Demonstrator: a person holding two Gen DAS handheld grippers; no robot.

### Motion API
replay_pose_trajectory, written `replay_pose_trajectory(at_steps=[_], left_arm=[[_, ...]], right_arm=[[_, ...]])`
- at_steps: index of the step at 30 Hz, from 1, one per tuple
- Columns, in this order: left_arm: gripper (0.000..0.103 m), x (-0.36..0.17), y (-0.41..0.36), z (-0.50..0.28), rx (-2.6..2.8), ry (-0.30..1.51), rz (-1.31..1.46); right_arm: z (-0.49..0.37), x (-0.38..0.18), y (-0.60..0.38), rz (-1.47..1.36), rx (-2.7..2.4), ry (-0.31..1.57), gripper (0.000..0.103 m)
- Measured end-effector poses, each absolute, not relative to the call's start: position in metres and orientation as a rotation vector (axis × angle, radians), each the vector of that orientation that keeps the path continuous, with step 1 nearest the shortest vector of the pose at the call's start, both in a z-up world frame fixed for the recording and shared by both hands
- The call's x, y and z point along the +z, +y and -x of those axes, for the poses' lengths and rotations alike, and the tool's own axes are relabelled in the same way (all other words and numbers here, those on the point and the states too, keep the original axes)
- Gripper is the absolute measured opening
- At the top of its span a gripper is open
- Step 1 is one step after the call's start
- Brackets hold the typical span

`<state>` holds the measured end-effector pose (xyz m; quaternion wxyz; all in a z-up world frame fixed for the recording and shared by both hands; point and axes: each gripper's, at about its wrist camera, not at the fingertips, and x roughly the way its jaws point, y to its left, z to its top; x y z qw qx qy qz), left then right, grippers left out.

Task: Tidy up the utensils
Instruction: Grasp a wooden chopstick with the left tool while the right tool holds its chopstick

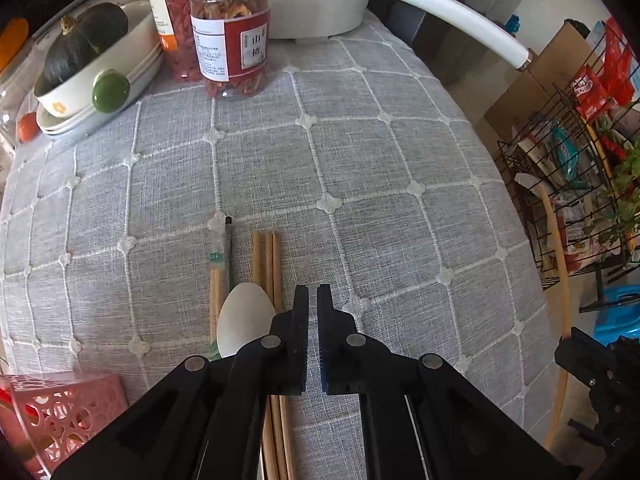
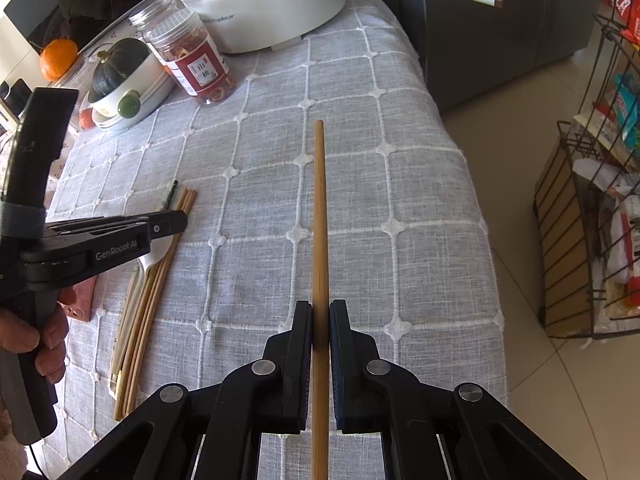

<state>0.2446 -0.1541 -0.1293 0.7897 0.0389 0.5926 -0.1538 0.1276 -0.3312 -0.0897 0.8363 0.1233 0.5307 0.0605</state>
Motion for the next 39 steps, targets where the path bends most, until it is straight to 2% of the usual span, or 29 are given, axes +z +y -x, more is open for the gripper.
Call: replay_pose_trajectory(at_steps=[5,8,10,11,18,20,24,27,31,39], left_arm=[[0.010,-0.138,-0.153,-0.248,-0.283,1.286,-0.123],[0.021,-0.140,-0.153,-0.248,-0.281,1.294,-0.126],[0.032,-0.141,-0.153,-0.250,-0.274,1.299,-0.122],[0.033,-0.142,-0.153,-0.250,-0.273,1.305,-0.117],[0.032,-0.148,-0.159,-0.248,-0.294,1.314,-0.125],[0.027,-0.148,-0.161,-0.248,-0.310,1.315,-0.115],[0.009,-0.148,-0.166,-0.244,-0.356,1.329,-0.096],[0.009,-0.148,-0.172,-0.238,-0.437,1.351,-0.074],[0.009,-0.148,-0.188,-0.232,-0.420,1.327,-0.195],[0.009,-0.149,-0.199,-0.225,-0.369,1.290,-0.271]], right_arm=[[-0.129,-0.091,-0.331,-0.261,0.131,1.128,0.006],[-0.130,-0.092,-0.332,-0.262,0.129,1.132,0.006],[-0.131,-0.093,-0.332,-0.264,0.129,1.135,0.006],[-0.131,-0.093,-0.332,-0.264,0.130,1.136,0.006],[-0.132,-0.094,-0.330,-0.268,0.132,1.140,0.006],[-0.133,-0.095,-0.330,-0.270,0.131,1.142,0.006],[-0.133,-0.095,-0.329,-0.270,0.133,1.143,0.006],[-0.133,-0.095,-0.329,-0.271,0.132,1.144,0.006],[-0.133,-0.095,-0.329,-0.273,0.132,1.145,0.006],[-0.133,-0.094,-0.327,-0.267,0.136,1.140,0.006]])
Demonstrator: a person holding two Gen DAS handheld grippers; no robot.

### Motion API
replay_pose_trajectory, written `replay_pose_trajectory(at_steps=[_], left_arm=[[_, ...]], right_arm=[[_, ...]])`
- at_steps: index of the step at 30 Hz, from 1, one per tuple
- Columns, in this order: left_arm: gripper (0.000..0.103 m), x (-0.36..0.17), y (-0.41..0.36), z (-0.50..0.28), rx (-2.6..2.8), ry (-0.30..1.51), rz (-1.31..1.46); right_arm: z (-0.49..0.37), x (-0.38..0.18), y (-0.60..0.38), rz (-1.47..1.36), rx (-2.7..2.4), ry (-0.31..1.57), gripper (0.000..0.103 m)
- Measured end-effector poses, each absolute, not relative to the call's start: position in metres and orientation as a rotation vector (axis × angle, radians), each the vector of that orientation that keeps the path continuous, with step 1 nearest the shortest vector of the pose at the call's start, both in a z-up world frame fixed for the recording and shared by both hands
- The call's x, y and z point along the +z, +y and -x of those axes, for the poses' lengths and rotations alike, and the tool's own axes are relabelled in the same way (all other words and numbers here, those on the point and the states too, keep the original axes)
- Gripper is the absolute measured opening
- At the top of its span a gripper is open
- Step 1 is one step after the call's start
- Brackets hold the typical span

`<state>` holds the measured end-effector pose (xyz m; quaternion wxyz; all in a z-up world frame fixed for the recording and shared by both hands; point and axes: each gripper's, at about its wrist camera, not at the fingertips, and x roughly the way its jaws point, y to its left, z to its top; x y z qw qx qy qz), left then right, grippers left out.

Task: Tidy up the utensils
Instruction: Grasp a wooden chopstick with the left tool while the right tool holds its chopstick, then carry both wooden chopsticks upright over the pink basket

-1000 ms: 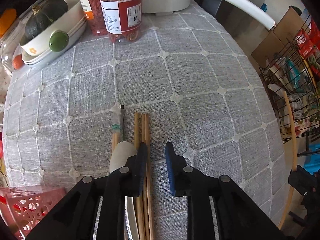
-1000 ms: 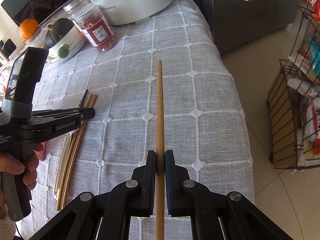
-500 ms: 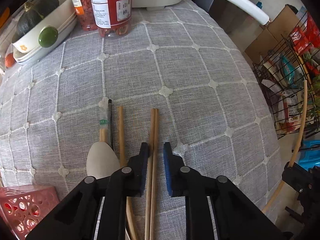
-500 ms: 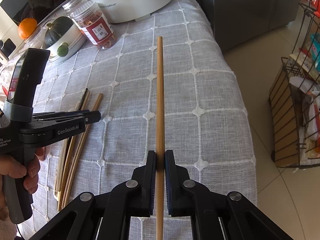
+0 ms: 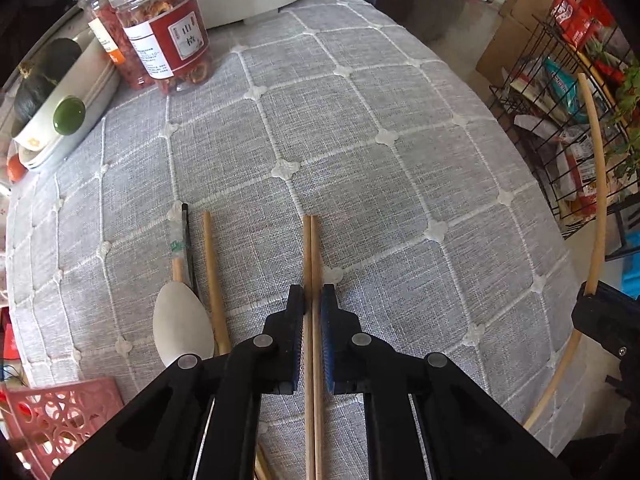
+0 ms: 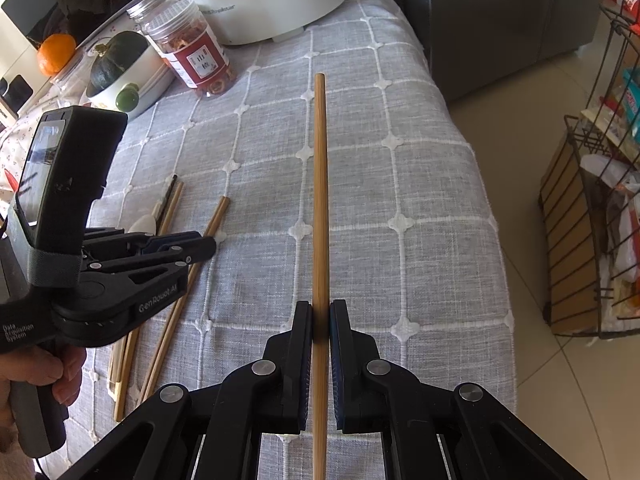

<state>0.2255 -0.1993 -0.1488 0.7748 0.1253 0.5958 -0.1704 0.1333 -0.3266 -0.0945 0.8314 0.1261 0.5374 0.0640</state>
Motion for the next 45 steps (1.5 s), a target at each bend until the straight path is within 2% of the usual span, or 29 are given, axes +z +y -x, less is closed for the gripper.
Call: replay_pose_trajectory(at_steps=[14,23,30,39,45], left_arm=[[0.009,-0.037,-0.131,-0.129,-0.413,0.870,-0.209],[0.009,0.016,-0.086,-0.072,-0.444,0.642,-0.160],[0.009,0.041,-0.053,-0.056,-0.412,0.524,-0.110],[0.009,0.064,0.005,-0.068,-0.337,0.458,0.050],[0.009,0.073,0.049,-0.077,-0.258,0.304,0.183]], right_arm=[[-0.111,-0.040,-0.308,-0.271,0.168,0.941,0.006],[-0.091,-0.005,-0.281,-0.236,0.206,0.811,0.006],[-0.087,0.015,-0.257,-0.225,0.232,0.731,0.006],[-0.087,0.031,-0.216,-0.217,0.291,0.661,0.006],[-0.089,0.039,-0.191,-0.229,0.330,0.608,0.006]])
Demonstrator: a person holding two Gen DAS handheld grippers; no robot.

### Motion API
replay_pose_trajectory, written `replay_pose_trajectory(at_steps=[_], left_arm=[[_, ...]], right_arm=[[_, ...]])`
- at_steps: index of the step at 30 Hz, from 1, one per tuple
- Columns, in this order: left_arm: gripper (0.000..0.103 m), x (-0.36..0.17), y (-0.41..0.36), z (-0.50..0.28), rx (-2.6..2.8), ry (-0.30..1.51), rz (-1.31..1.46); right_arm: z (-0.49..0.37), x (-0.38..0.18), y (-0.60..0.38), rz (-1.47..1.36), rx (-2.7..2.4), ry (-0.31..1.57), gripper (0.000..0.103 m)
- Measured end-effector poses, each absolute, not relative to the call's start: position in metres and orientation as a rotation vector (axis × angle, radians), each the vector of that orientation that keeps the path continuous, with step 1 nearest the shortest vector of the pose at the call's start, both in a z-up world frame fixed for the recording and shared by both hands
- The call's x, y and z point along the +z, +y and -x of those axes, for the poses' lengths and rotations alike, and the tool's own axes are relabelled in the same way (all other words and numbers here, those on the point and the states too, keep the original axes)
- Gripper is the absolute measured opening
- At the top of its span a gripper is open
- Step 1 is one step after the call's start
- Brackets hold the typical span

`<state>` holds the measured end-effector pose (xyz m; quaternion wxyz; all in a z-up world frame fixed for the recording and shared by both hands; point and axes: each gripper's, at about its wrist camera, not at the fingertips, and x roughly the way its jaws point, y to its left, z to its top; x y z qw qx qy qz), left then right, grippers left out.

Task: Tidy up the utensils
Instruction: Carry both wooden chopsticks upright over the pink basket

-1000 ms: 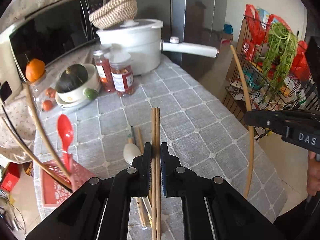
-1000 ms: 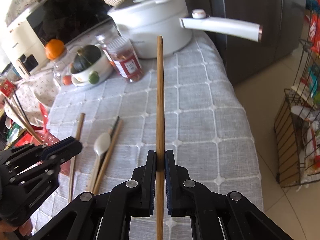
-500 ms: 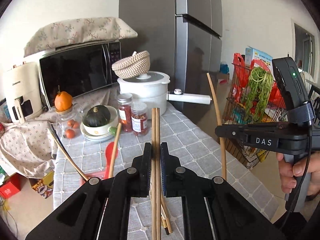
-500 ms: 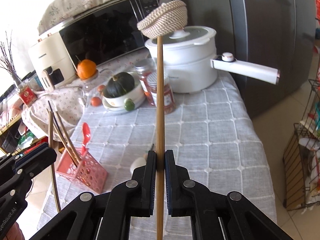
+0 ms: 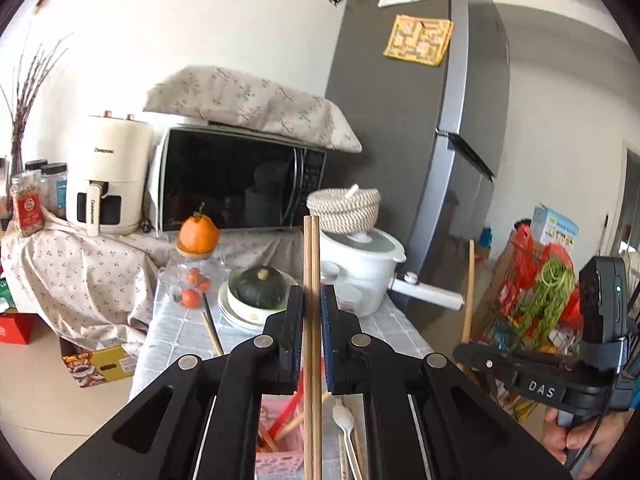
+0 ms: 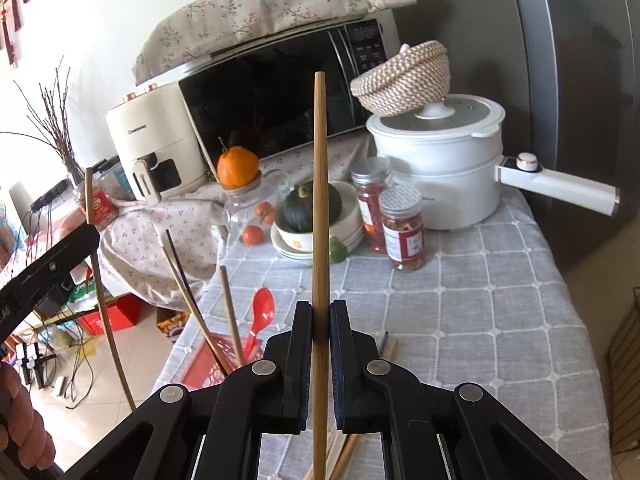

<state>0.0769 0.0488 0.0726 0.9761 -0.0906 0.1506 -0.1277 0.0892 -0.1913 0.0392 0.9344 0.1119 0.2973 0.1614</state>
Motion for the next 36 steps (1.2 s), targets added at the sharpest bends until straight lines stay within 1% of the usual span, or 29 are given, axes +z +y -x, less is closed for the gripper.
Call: replay_pose_trajectory(at_steps=[3,5,10,13,21,28,36], left_arm=[[0.009,0.067,0.056,-0.084,-0.195,0.209,0.188],[0.009,0.061,0.057,-0.093,-0.150,0.177,0.176],[0.009,0.043,0.049,-0.115,-0.097,0.183,0.165],[0.009,0.037,0.042,-0.120,-0.073,0.153,0.126],[0.009,0.043,0.039,-0.124,-0.065,0.101,0.109],[0.009,0.038,0.038,-0.125,-0.058,0.082,0.073],[0.009,0.015,0.033,-0.137,-0.041,0.138,0.050]], right_arm=[[-0.092,0.041,-0.183,-0.244,0.337,0.590,0.006],[-0.095,0.041,-0.178,-0.255,0.338,0.574,0.006],[-0.097,0.042,-0.167,-0.275,0.340,0.515,0.006],[-0.097,0.045,-0.161,-0.277,0.350,0.468,0.006],[-0.097,0.045,-0.150,-0.270,0.375,0.430,0.006],[-0.095,0.044,-0.152,-0.286,0.364,0.414,0.006],[-0.092,0.044,-0.150,-0.272,0.372,0.396,0.006]])
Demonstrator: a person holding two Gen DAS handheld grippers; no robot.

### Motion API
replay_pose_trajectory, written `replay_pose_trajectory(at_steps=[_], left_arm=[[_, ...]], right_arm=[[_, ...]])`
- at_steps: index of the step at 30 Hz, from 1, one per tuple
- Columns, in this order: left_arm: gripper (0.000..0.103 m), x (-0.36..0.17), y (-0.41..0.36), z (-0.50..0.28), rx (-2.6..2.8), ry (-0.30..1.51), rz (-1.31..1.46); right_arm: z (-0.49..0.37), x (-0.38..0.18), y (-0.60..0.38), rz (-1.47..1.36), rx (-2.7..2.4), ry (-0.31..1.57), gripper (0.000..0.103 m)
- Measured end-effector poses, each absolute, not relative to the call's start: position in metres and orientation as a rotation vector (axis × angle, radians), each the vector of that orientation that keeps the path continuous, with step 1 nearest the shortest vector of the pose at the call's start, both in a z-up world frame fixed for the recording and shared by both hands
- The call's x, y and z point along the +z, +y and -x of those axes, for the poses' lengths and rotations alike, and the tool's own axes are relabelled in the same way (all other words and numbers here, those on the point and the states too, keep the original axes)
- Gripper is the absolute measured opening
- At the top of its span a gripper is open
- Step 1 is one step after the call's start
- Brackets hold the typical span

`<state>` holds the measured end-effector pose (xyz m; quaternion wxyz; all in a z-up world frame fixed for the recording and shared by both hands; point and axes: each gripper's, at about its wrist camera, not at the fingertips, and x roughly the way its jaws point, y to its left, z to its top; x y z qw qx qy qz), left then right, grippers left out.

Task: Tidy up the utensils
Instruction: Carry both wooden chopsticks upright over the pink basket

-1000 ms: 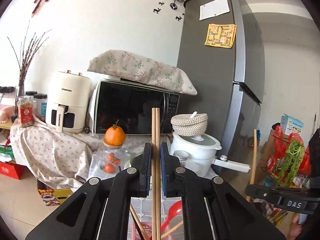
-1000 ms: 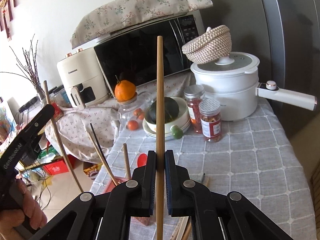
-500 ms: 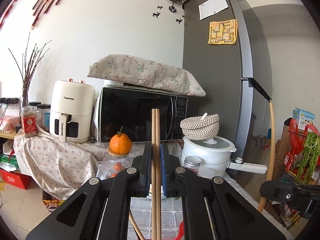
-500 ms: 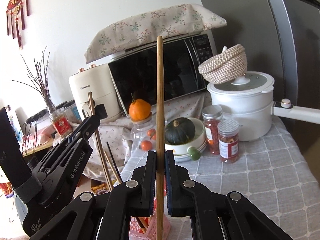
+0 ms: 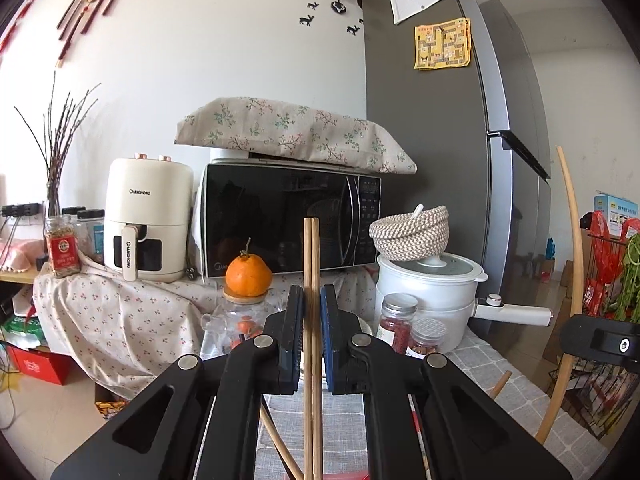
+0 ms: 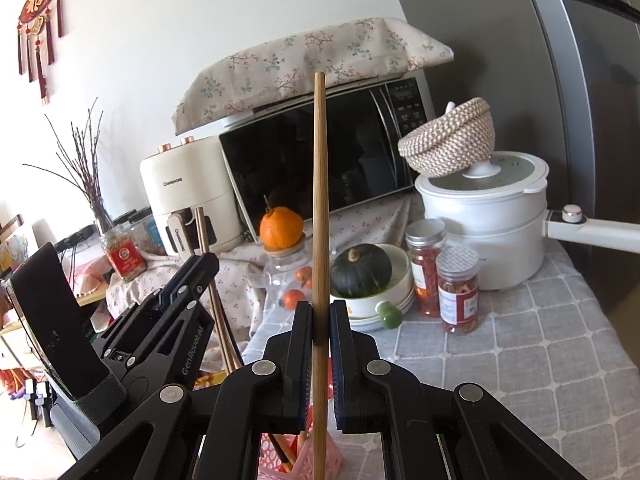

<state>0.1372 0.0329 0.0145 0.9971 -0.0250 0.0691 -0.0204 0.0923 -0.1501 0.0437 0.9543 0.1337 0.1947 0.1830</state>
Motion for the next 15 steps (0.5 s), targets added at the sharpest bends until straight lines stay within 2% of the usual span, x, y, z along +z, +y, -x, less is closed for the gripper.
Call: replay_pose_trajectory(at_steps=[12,15], left_arm=[[0.010,0.000,0.046,-0.136,-0.089,0.361,0.063],[0.016,0.004,0.052,-0.127,-0.107,0.443,0.092]], right_arm=[[-0.086,0.043,-0.140,-0.247,0.385,0.362,0.006],[-0.086,0.044,-0.136,-0.252,0.384,0.352,0.006]])
